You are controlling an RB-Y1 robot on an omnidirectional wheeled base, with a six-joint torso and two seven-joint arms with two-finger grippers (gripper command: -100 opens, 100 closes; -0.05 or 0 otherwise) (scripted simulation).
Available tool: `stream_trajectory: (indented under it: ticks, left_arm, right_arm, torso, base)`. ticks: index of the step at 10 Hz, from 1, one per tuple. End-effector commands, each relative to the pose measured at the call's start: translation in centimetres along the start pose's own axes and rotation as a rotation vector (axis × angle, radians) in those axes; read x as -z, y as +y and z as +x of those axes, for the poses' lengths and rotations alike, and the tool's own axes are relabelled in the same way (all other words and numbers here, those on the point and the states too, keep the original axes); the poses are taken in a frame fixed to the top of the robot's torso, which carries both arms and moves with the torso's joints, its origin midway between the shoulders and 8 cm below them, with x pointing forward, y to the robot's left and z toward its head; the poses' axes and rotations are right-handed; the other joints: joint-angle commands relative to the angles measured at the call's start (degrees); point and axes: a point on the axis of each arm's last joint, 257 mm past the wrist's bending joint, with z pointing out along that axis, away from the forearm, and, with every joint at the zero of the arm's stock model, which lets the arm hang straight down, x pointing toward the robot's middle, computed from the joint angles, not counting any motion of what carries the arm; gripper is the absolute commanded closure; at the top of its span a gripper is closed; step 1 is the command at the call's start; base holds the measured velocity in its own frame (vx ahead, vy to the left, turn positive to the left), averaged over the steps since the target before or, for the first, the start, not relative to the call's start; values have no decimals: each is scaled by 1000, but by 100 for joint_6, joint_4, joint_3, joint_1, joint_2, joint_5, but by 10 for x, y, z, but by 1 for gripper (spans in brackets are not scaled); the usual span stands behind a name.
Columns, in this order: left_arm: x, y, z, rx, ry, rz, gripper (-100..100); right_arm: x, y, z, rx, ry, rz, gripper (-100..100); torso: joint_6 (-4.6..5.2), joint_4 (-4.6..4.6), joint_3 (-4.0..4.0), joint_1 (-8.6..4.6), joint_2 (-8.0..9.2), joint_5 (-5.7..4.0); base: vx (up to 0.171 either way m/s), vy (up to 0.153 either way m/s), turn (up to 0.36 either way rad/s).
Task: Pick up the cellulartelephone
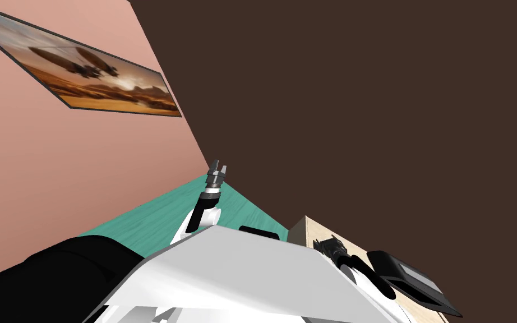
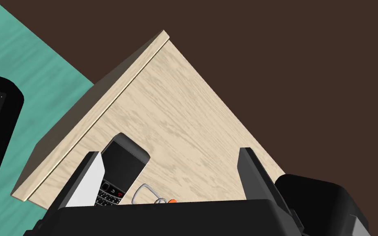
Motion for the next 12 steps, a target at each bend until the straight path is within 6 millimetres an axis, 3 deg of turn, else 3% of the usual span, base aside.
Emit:
stream_trajectory:
  ticks: [1, 2, 3, 4, 5, 6, 7, 8, 9, 11, 12]
  left_arm:
    - [0, 0, 0, 0, 0, 0, 0]
    - [0, 0, 0, 0, 0, 0, 0]
    - [0, 0, 0, 0, 0, 0, 0]
    - [0, 0, 0, 0, 0, 0, 0]
    - [0, 0, 0, 0, 0, 0, 0]
    - [0, 0, 0, 0, 0, 0, 0]
    - [0, 0, 0, 0, 0, 0, 0]
    - [0, 0, 0, 0, 0, 0, 0]
    - [0, 0, 0, 0, 0, 0, 0]
    - [0, 0, 0, 0, 0, 0, 0]
    - [0, 0, 0, 0, 0, 0, 0]
  right_arm:
    - [-1, -6, -13, -29, -36, 32, -100]
    - [-3, -16, -34, -81, -87, 69, -100]
    - [-3, -17, -35, -81, -91, 74, -100]
    - [-4, -28, -56, -132, -142, 111, -100]
    - [-4, -29, -56, -132, -145, 114, -100]
    - [-3, -40, -76, -181, -197, 151, -100]
    - [-3, -40, -76, -181, -198, 152, -100]
    - [-2, -51, -95, -227, -248, 187, -100]
    - [-2, -51, -95, -227, -248, 187, -100]
    - [2, -69, -126, -311, -335, 243, -100]
    - [3, -72, -128, -313, -343, 249, -100]
  torso:
    - [0, 0, 0, 0, 0, 0]
    - [-1, 0, 0, -1, 1, 0]
    - [0, 0, 2, 3, 4, 0]
    - [-1, 1, 4, 3, 8, 1]
    - [0, 0, 0, 3, 0, 0]
    - [-1, 0, 1, 3, 4, 1]
    - [0, 0, 2, -3, 4, 0]
    - [-1, 1, 4, -5, 8, -1]
    - [1, 1, 5, -6, 10, -1]
    - [0, 2, 5, -6, 10, -1]
    - [-1, -1, -3, -11, -5, -2]
  base:
    - [88, 11, -18]
    - [79, 27, -28]
    - [69, 22, -29]
    - [96, 26, -45]
    - [81, 22, -18]
    - [83, 6, -37]
    - [69, 0, -26]
    - [67, 3, -39]
    - [56, 6, -26]
    - [96, -8, -51]
    - [108, -4, -27]
